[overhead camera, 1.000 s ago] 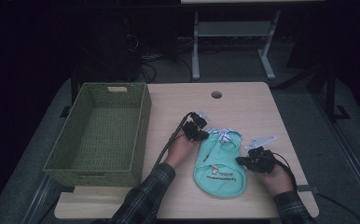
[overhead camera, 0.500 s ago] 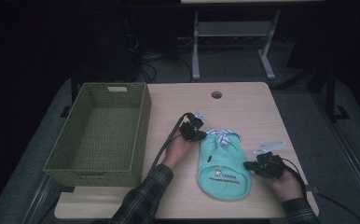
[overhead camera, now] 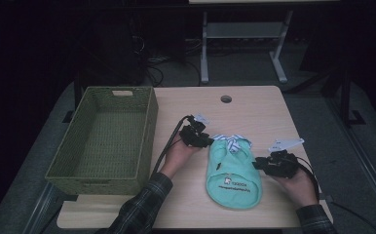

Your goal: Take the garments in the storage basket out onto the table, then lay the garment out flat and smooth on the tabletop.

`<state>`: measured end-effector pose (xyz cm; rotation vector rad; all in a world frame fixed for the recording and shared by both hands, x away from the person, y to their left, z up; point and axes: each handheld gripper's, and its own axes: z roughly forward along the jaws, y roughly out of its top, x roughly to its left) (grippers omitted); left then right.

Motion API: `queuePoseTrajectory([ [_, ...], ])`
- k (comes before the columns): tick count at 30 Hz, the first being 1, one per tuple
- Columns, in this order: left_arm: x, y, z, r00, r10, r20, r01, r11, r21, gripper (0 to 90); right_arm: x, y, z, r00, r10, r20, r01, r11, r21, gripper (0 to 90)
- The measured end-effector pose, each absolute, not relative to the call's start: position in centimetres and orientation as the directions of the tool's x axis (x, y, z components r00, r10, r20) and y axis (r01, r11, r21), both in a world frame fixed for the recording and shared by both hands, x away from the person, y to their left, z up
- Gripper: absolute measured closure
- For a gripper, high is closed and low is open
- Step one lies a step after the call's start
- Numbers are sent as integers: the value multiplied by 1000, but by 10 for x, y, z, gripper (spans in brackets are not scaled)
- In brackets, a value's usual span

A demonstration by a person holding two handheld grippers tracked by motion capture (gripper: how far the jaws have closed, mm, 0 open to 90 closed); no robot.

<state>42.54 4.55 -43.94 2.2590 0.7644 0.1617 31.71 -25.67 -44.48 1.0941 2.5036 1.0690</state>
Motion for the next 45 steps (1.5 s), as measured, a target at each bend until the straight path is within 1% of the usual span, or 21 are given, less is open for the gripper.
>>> queuePoseTrajectory([
  [3,428,48,-441,815,567,-118,480,-545,687,570,325,-255,-443,-702,706,94,553,457,696,655],
  [6,431,48,-444,813,569,-121,479,-538,693,544,334,-253,-441,-703,706,87,544,454,706,613],
  [11,436,48,-444,816,566,-122,476,-536,697,511,350,-251,-436,-699,709,90,538,439,719,579],
  [12,438,46,-444,815,564,-133,479,-527,702,507,354,-251,-435,-698,710,90,538,438,720,570],
  [16,441,46,-444,825,552,-122,466,-542,699,483,367,-251,-435,-687,719,105,550,420,722,550],
  [22,444,46,-444,813,568,-128,476,-523,707,469,383,-254,-439,-661,741,114,567,395,723,549],
  [25,445,46,-443,817,565,-115,470,-538,699,465,389,-255,-443,-652,749,118,571,383,726,550],
  [29,448,42,-445,814,569,-115,474,-537,698,460,397,-258,-449,-636,755,159,580,332,744,552],
  [31,450,40,-448,810,575,-115,480,-536,694,460,401,-259,-453,-635,755,163,581,328,745,555],
  [32,451,38,-449,803,582,-126,487,-521,701,461,403,-259,-454,-627,758,179,597,320,736,552],
  [36,454,34,-455,806,577,-136,494,-527,691,460,410,-258,-459,-629,755,182,594,317,740,554],
  [37,454,33,-456,812,570,-126,489,-546,680,460,411,-256,-460,-627,757,187,601,317,733,554],
  [44,458,30,-467,811,571,-125,495,-557,666,462,417,-252,-469,-625,757,193,615,325,718,564],
  [45,458,30,-466,813,570,-120,492,-562,664,462,418,-251,-471,-629,756,181,610,336,717,565],
])
